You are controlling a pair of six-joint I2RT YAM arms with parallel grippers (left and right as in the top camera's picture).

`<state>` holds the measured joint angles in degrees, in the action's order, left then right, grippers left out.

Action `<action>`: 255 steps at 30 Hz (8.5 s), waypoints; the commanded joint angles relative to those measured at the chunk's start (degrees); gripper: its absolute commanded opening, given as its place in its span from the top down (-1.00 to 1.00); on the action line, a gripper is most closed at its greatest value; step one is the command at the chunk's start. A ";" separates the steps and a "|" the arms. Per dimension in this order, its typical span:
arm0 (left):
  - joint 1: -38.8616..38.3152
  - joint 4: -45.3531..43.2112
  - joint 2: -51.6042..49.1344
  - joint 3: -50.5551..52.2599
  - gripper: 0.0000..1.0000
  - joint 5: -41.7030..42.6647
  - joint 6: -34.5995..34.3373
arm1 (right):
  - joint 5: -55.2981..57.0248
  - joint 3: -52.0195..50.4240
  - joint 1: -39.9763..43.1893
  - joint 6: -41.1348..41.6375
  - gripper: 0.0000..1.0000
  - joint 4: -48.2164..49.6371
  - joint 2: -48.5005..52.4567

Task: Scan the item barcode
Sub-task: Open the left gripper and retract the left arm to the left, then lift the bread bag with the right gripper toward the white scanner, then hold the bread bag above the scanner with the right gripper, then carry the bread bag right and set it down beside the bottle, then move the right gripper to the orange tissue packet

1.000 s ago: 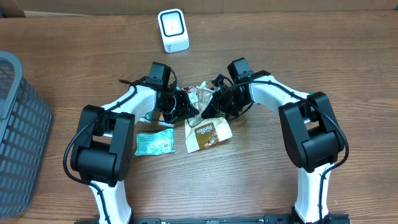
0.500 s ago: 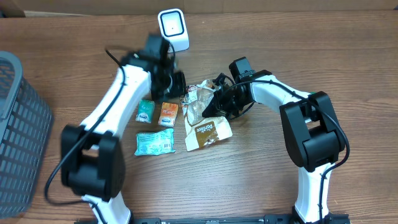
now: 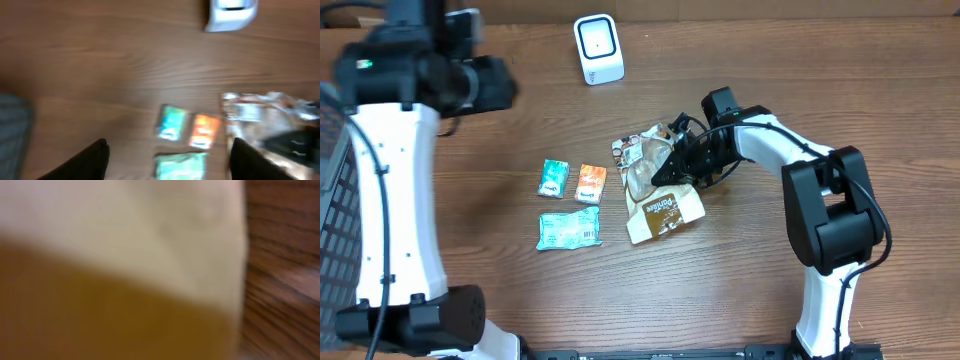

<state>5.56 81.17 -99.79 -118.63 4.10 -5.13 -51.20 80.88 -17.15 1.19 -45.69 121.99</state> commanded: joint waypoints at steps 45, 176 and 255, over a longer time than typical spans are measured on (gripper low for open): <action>12.04 0.22 0.04 -0.48 -0.99 -3.06 3.87 | 8.28 13.20 -1.42 12.81 0.93 5.70 -27.04; 12.04 0.22 0.04 -0.46 -0.99 -3.06 3.87 | 39.19 0.96 27.89 21.51 -0.08 -5.79 -18.49; 12.04 0.22 0.04 -0.46 -0.99 -3.06 3.87 | 35.21 -10.05 -25.49 51.34 0.49 33.57 -2.12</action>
<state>17.63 81.45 -99.92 -118.63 1.26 -2.52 -18.39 71.22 -42.50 51.96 -11.68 118.89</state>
